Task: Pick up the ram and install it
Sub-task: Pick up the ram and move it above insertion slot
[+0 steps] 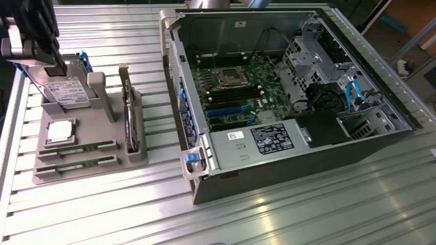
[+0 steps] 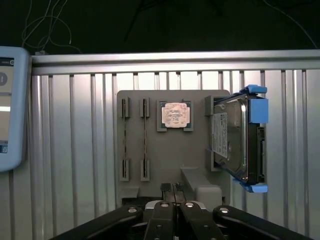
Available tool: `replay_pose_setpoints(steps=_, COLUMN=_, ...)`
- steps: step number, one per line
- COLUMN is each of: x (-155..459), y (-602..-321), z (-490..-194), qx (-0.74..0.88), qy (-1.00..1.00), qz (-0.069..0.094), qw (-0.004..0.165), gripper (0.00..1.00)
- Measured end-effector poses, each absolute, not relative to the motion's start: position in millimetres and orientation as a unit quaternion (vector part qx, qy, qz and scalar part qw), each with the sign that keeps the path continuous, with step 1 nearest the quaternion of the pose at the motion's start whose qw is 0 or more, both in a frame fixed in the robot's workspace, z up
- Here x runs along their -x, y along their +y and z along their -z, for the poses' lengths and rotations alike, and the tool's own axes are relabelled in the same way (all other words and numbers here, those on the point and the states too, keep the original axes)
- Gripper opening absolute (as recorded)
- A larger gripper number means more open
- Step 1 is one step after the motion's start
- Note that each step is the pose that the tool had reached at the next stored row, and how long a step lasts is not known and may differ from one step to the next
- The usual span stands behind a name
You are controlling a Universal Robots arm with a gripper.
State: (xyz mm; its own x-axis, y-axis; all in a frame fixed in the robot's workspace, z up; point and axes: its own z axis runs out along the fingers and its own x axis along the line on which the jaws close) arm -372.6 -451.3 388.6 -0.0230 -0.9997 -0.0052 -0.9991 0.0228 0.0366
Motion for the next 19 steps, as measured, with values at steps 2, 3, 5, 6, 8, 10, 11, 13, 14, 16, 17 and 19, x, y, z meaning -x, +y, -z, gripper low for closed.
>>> replay_pose_setpoints(steps=2, x=373, y=-454, z=-389, qx=-0.699, qy=-0.715, qz=0.015, qw=0.011, gripper=0.11)
replay_pose_setpoints(steps=3, x=373, y=-456, z=-389, qx=-0.699, qy=-0.715, qz=0.015, qw=0.011, gripper=0.11)
replay_pose_setpoints(steps=5, x=373, y=-458, z=-389, qx=-0.699, qy=-0.715, qz=0.015, qw=0.011, gripper=0.11)
replay_pose_setpoints(steps=6, x=373, y=-460, z=-389, qx=-0.699, qy=-0.715, qz=0.015, qw=0.011, gripper=0.11)
replay_pose_setpoints(steps=8, x=373, y=-462, z=-389, qx=-0.699, qy=-0.715, qz=0.015, qw=0.011, gripper=0.11)
replay_pose_setpoints(steps=10, x=373, y=-465, z=-389, qx=-0.699, qy=-0.715, qz=0.015, qw=0.011, gripper=0.11)
replay_pose_setpoints(steps=11, x=373, y=-466, z=-389, qx=-0.699, qy=-0.715, qz=0.015, qw=0.011, gripper=0.11)
replay_pose_setpoints(steps=13, x=373, y=-469, z=-389, qx=-0.699, qy=-0.715, qz=0.015, qw=0.011, gripper=0.11)
replay_pose_setpoints(steps=14, x=374, y=-470, z=-389, qx=-0.699, qy=-0.715, qz=0.015, qw=0.011, gripper=0.11)
replay_pose_setpoints(steps=16, x=374, y=-473, z=-389, qx=-0.699, qy=-0.715, qz=0.015, qw=0.011, gripper=0.11)
replay_pose_setpoints(steps=17, x=374, y=-474, z=-389, qx=-0.699, qy=-0.715, qz=0.015, qw=0.011, gripper=0.11)
replay_pose_setpoints(steps=19, x=374, y=-475, z=-389, qx=-0.699, qy=-0.715, qz=0.015, qw=0.011, gripper=0.11)
